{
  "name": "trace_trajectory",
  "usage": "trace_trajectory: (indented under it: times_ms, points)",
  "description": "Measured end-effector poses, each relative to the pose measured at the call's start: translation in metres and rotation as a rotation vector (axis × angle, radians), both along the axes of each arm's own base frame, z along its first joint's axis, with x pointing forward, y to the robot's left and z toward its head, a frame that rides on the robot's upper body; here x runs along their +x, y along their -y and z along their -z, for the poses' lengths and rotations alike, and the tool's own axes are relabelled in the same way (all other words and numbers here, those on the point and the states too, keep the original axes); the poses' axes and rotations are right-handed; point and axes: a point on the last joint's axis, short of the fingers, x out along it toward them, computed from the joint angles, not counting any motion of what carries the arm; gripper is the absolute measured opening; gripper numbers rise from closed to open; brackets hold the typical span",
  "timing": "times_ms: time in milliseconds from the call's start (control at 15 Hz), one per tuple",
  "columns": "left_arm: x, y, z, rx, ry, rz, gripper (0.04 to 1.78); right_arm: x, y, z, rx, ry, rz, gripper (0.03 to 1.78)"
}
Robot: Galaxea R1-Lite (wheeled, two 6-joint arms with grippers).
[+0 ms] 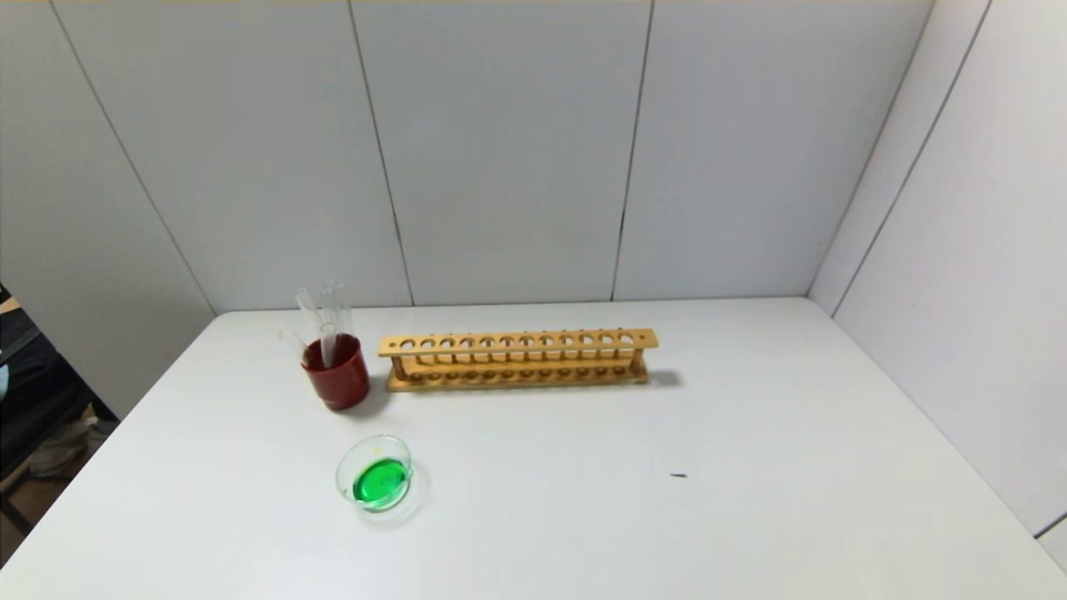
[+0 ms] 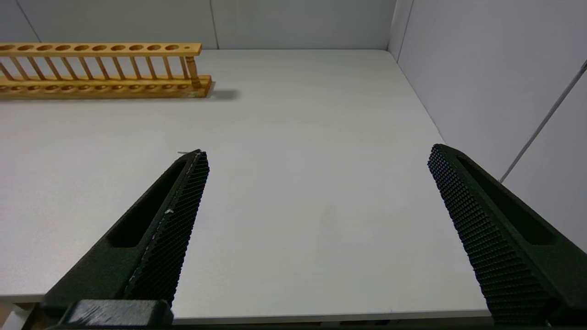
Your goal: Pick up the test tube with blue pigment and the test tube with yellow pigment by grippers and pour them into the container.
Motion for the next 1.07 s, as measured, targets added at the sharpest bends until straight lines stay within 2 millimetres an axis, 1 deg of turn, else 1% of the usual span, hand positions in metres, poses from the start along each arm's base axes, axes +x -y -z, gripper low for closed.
trace_trajectory:
  times_ms: [67, 133, 267, 400, 600, 1067]
  points:
    - [0.002, 0.000, 0.009, 0.007, -0.051, -0.021, 1.75, 0.000, 0.000, 0.000, 0.000, 0.000, 0.000, 1.75]
    - [0.004, -0.001, 0.021, 0.009, -0.141, -0.033, 1.75, 0.000, 0.000, 0.000, 0.000, 0.000, 0.000, 1.75]
    - [0.004, 0.000, 0.034, 0.022, -0.268, -0.013, 1.75, 0.000, 0.000, 0.000, 0.000, 0.000, 0.000, 1.75]
    - [0.004, 0.000, 0.036, 0.022, -0.292, -0.004, 1.75, 0.000, 0.000, 0.000, 0.000, 0.000, 0.000, 1.75]
    - [0.003, 0.000, 0.035, -0.009, -0.293, -0.008, 1.75, 0.000, 0.000, 0.000, 0.001, 0.000, 0.001, 1.75]
    - [0.003, 0.000, 0.035, -0.014, -0.293, -0.010, 1.75, 0.000, 0.000, 0.000, 0.003, 0.000, 0.000, 1.75]
